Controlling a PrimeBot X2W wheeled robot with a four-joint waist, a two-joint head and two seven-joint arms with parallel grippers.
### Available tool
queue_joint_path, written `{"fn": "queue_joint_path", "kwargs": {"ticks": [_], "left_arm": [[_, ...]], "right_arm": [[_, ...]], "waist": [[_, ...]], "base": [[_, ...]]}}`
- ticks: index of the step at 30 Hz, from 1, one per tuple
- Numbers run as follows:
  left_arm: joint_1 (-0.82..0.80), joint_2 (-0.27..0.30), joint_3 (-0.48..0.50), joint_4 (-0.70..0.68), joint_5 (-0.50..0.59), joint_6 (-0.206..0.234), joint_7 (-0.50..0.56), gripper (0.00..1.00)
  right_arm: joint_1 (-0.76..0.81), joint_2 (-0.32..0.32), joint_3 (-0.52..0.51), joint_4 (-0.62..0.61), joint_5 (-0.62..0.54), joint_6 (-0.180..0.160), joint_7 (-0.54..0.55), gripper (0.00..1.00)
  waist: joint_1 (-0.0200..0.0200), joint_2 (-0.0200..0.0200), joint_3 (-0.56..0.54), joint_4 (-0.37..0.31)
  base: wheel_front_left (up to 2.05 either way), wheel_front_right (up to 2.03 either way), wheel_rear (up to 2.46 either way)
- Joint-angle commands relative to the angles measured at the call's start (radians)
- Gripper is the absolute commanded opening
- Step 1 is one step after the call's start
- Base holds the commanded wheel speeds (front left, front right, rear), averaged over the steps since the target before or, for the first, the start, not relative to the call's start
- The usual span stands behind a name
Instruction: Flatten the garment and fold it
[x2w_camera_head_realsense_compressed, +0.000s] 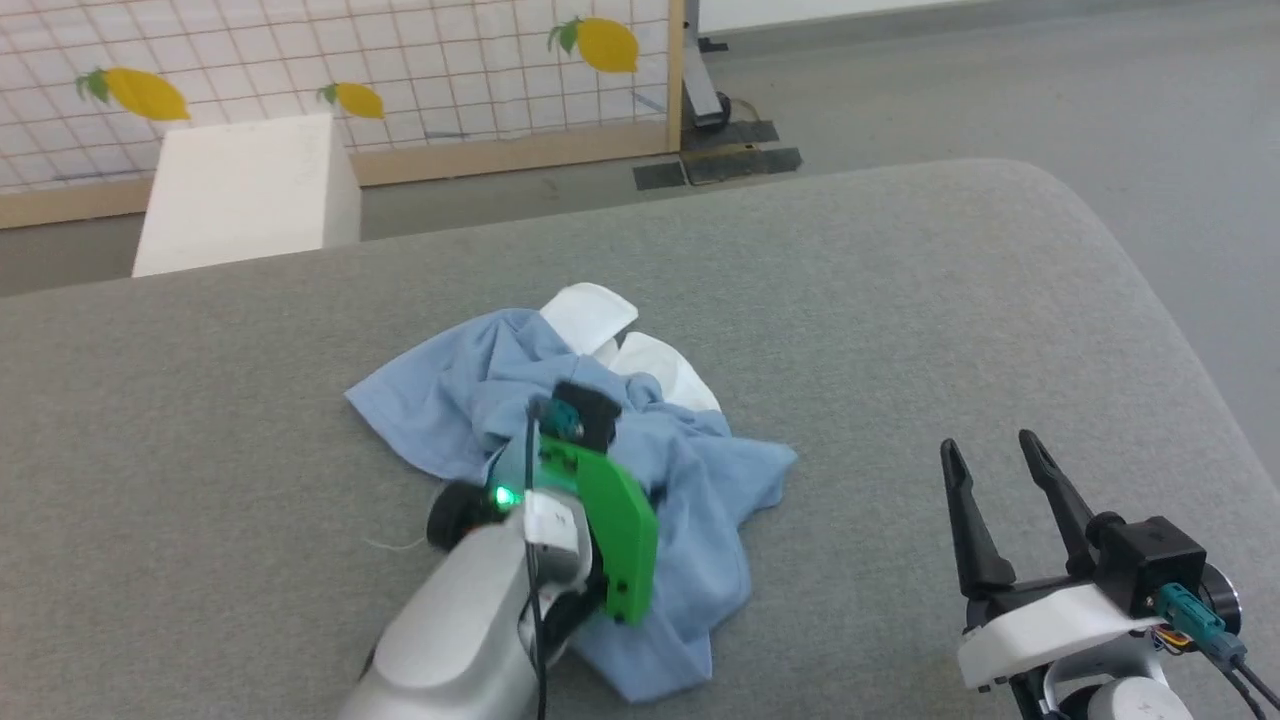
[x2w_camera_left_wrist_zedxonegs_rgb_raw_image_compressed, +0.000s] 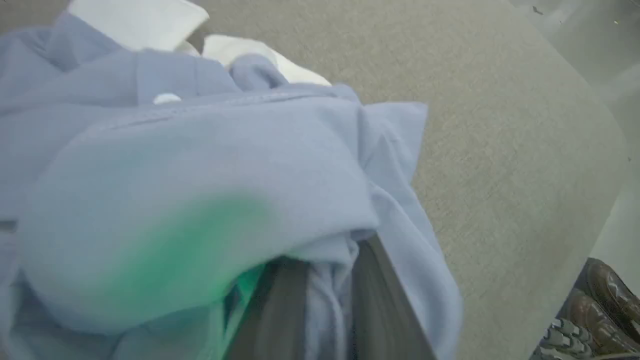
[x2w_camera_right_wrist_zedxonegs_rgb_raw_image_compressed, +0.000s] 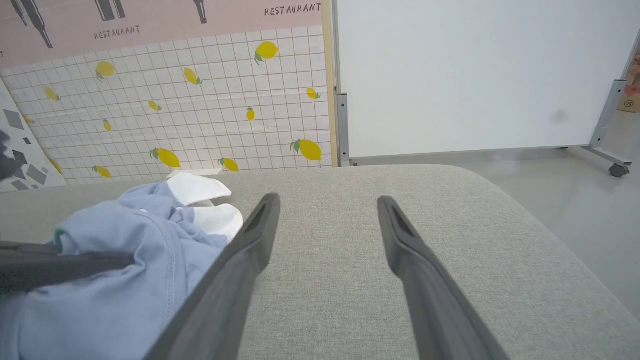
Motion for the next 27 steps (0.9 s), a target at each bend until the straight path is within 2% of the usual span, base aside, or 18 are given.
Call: {"fn": "queue_joint_path", "kwargs": {"ticks": [1, 3, 4, 5, 6, 9, 15, 27], "left_arm": [[0.021, 0.001, -0.010, 0.021, -0.019, -0.007, 0.039, 0.00], [0.038, 0.002, -0.028, 0.045, -0.034, -0.010, 0.103, 0.00], [0.045, 0.003, -0.032, 0.052, -0.041, -0.010, 0.132, 0.21], [0.051, 0.006, -0.038, 0.056, -0.046, -0.010, 0.164, 0.71], [0.057, 0.009, -0.039, 0.055, -0.053, -0.007, 0.185, 1.00], [0.069, 0.019, -0.027, 0.013, -0.064, 0.009, 0.194, 1.00], [0.111, 0.050, 0.047, -0.161, -0.061, 0.057, 0.019, 1.00], [0.284, 0.152, 0.226, -0.436, -0.008, 0.232, -0.263, 1.00]], "right_arm": [[0.001, 0.000, 0.002, -0.001, 0.002, -0.001, 0.002, 1.00], [0.000, 0.000, 0.001, -0.001, 0.003, -0.001, 0.002, 1.00], [0.000, 0.000, 0.000, 0.000, 0.004, -0.001, 0.003, 1.00], [-0.001, 0.000, 0.000, 0.002, 0.005, -0.001, 0.003, 1.00], [-0.001, 0.000, -0.001, 0.003, 0.006, -0.001, 0.003, 1.00], [-0.003, 0.000, -0.003, 0.005, 0.010, -0.001, 0.002, 1.00], [-0.006, 0.000, -0.002, 0.006, 0.011, -0.001, 0.001, 1.00], [-0.011, 0.000, 0.005, -0.001, 0.011, -0.001, 0.001, 1.00]], "waist": [[0.0001, 0.0061, 0.018, -0.015], [0.0001, 0.0061, 0.022, -0.013], [0.0001, 0.0061, 0.023, -0.011], [0.0001, 0.0061, 0.024, -0.006], [0.0001, 0.0061, 0.024, -0.002], [0.0001, 0.0061, 0.026, 0.019], [0.0001, 0.0061, 0.019, 0.067], [0.0001, 0.0061, 0.016, 0.117]], "base": [[0.00, 0.00, 0.00], [0.00, 0.00, 0.00], [0.00, 0.00, 0.00], [0.00, 0.00, 0.00], [0.00, 0.00, 0.00], [0.00, 0.00, 0.00], [0.00, 0.00, 0.00], [0.00, 0.00, 0.00]]}}
